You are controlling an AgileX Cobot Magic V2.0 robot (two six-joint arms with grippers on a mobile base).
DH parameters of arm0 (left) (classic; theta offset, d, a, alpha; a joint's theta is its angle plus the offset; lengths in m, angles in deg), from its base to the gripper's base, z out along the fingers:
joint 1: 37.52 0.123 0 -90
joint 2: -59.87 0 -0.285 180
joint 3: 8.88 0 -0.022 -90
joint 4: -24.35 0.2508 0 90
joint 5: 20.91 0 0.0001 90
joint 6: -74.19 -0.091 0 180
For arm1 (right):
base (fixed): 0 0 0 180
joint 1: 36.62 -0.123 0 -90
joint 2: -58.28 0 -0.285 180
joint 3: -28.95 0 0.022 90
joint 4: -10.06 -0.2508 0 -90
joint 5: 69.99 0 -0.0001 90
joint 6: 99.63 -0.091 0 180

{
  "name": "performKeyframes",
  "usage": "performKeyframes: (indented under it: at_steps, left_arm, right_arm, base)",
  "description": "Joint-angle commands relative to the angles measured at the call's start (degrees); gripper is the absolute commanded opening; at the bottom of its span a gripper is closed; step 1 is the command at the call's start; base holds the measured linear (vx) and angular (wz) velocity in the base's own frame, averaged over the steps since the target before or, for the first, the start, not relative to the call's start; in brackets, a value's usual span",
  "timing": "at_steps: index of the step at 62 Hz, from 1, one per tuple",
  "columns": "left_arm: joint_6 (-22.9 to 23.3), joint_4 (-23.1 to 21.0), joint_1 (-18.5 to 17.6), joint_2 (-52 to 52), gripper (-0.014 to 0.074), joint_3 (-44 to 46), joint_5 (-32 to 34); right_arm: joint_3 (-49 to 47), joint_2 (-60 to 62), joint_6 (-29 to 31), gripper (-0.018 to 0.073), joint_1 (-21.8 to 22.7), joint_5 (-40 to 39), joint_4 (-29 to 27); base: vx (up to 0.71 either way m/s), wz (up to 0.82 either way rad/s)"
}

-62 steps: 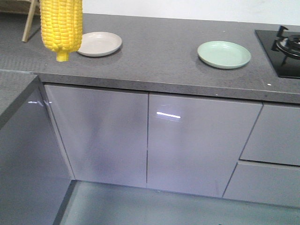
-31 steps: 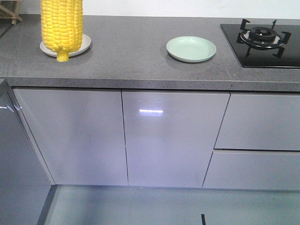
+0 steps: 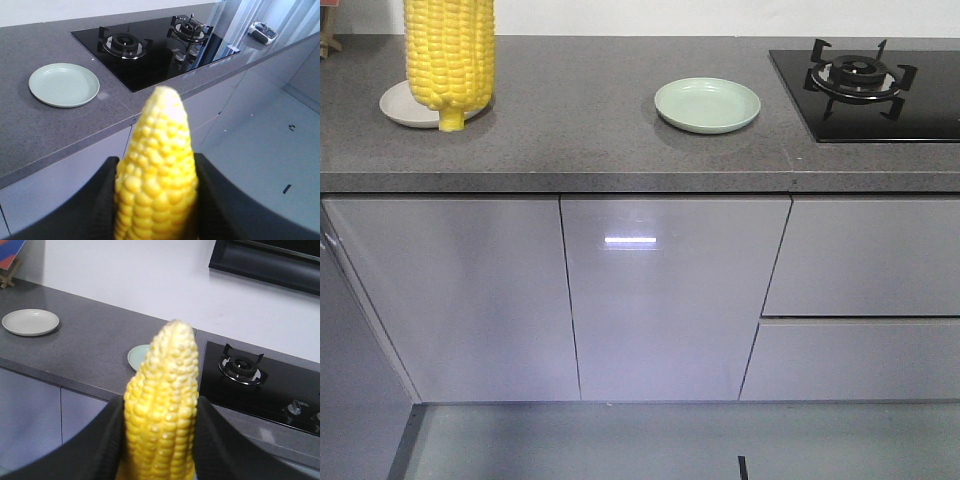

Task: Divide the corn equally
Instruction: 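Drive the base forward and align with the pale green plate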

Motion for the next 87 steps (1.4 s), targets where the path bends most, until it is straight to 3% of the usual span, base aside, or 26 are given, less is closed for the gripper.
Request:
performKeyframes:
  at_steps: [1,87]
  left_arm:
    - [0.68,-2.23,-0.12,-2.17,-0.0006,1.28,1.94]
    - [0.68,-2.23,-0.12,-2.17,-0.0006,1.28,1.94]
  right_arm:
    - [-0.88,-0.07,0.16,-0.0004,0.36,-4.68,0.25]
    - [-0.88,-0.07,0.16,-0.0004,0.36,-4.62,0.19]
  base:
    - [0.04,-0.11]
    - [0.11,-0.02]
